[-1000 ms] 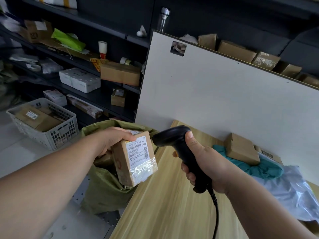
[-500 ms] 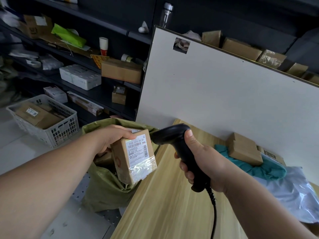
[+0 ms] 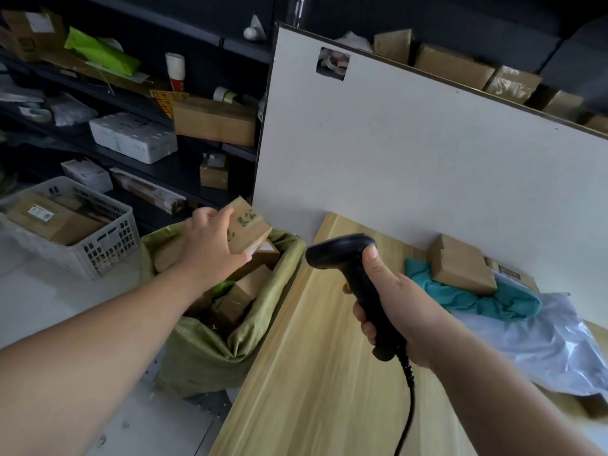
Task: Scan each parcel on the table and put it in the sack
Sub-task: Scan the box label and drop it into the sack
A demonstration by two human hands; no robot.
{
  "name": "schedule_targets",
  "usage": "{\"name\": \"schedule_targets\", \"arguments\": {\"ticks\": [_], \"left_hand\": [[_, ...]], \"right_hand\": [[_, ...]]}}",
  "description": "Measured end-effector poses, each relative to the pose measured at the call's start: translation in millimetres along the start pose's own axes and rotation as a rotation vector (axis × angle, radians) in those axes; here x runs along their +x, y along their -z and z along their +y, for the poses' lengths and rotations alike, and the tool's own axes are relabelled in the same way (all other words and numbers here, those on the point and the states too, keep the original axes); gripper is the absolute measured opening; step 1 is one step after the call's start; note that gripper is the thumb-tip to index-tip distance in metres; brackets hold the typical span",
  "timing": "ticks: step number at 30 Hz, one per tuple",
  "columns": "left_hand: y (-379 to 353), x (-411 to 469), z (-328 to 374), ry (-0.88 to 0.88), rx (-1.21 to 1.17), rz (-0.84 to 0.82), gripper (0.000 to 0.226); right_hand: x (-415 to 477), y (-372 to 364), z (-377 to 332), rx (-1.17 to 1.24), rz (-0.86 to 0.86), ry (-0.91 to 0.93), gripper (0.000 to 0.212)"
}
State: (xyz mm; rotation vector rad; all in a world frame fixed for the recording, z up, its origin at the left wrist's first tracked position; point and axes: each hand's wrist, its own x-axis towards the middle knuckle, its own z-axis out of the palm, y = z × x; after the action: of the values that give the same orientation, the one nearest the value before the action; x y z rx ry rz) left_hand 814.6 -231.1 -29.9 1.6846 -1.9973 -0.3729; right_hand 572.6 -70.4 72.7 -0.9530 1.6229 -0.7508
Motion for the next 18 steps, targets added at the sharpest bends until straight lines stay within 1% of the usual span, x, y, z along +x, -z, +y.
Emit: {"name": "schedule_targets", "arguments": {"ticks": [3, 5, 7, 9, 11, 12, 15, 18], "left_hand": [[-25, -7, -2, -0.120, 0.197, 0.032, 0.108], [-41, -10, -6, -0.174, 0.322, -0.046, 0.115], [-57, -14, -12, -0.185, 0.439, -0.166, 0.111], [-70, -18, -17, -0.161, 0.517, -0.246, 0.094], [-75, -20, -18, -0.104, 0.533, -0.307, 0.079], [-75, -19, -17, -0.084, 0.539, -0.334, 0.076], [-71, -19, -6, -0.099, 0.519, -0.314, 0.074], [-69, -24, 25, -0.146, 0.400, -0.292, 0.071]], "right_hand": [[1, 6, 13, 0.016, 0.033, -0.031, 0.092], [0, 10, 22, 0.029, 0.053, -0.050, 0.090], [-1, 15, 32, 0.038, 0.070, -0.065, 0.091], [-3, 19, 41, 0.045, 0.080, -0.083, 0.092], [-7, 24, 49, 0.050, 0.092, -0.100, 0.091], [-9, 27, 52, 0.052, 0.100, -0.108, 0.091], [-17, 39, 62, 0.065, 0.119, -0.125, 0.093], [-30, 57, 73, 0.101, 0.155, -0.137, 0.096]]}}
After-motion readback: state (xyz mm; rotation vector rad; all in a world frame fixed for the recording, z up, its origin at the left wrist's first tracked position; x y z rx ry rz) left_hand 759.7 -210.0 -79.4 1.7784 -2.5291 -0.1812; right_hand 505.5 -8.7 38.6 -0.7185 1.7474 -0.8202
